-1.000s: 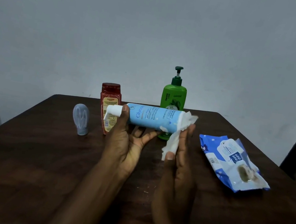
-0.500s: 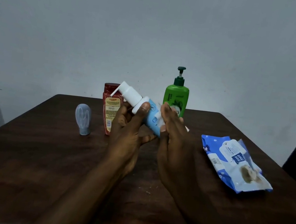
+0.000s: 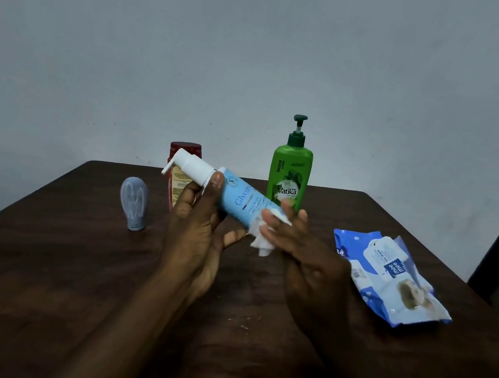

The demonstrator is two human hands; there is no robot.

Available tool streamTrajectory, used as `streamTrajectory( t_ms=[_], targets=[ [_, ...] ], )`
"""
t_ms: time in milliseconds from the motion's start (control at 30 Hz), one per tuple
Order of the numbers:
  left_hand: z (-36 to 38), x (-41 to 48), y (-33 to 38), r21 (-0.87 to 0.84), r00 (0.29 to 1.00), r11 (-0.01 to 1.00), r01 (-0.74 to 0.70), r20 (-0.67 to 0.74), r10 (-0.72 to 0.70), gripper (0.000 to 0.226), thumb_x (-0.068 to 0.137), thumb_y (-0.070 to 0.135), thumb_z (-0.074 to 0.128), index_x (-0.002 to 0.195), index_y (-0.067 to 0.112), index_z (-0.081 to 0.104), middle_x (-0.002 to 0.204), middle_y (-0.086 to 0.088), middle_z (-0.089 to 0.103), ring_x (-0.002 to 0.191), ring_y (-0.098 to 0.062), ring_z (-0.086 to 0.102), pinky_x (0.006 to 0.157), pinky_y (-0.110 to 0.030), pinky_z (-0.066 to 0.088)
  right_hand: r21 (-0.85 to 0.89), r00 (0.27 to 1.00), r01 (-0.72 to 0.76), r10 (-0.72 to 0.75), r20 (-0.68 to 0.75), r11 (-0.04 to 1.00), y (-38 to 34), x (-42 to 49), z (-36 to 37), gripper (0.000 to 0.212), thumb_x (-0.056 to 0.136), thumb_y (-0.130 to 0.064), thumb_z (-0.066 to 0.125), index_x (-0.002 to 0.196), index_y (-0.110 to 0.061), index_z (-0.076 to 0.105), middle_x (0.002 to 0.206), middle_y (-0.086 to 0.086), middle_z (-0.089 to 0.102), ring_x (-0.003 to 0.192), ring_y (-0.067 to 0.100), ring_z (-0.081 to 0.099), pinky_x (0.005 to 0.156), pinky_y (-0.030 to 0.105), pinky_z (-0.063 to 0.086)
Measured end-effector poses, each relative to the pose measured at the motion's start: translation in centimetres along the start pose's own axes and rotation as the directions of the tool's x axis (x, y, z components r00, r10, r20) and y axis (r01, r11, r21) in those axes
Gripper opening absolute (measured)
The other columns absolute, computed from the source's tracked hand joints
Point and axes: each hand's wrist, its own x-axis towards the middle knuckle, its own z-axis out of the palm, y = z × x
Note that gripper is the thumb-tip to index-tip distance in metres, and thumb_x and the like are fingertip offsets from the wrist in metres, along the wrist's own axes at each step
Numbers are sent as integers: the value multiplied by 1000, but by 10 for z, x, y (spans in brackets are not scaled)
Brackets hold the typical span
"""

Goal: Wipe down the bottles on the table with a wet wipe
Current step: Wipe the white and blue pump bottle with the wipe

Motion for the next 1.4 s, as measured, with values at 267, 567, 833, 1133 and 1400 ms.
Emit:
streamTrajectory(
  t_ms=[267,567,833,1133,1400],
  targets=[
    [-1,2,4,-9,996,1000,25,91,-24,39,90,33,56,126,18,59,112,-8,73,104,-21,72,77,-50,61,842,679,-496,699,224,212,-19,32,-5,28,80,-16,57,101,-9,74,111,7,74,104,19,69,81,32,58],
    [-13,9,8,202,965,979,-22,259,-32,61,83,41,70,133,9,55,131,-12,65,122,-24,59,104,-42,50,594,497,-804,521,694,-24,-12,19,-18,51,98,-40,47,137,-9,53,132,21,61,122,36,59,102,48,47],
    [-26,7,3,488,881,868,-94,447,-157,81,72,58,78,133,10,55,134,-14,62,132,-27,53,113,-39,41,366,372,-921,568,734,130,-23,42,-24,78,90,-71,36,130,-9,61,119,13,69,108,26,65,105,49,46],
    [-26,10,8,556,915,817,-154,393,-95,38,89,32,59,124,17,60,123,-3,70,122,-17,62,100,-29,49,514,462,-845,688,560,150,-27,32,-12,39,99,-45,42,123,-23,65,118,4,72,108,18,69,88,39,56],
    [-24,19,15,614,914,767,-186,395,-94,34,89,32,58,121,19,61,119,-2,72,115,-19,66,101,-36,52,456,357,-885,769,530,96,-18,3,-17,24,102,-24,45,109,-17,66,91,-5,77,84,10,73,77,33,59]
  ],
)
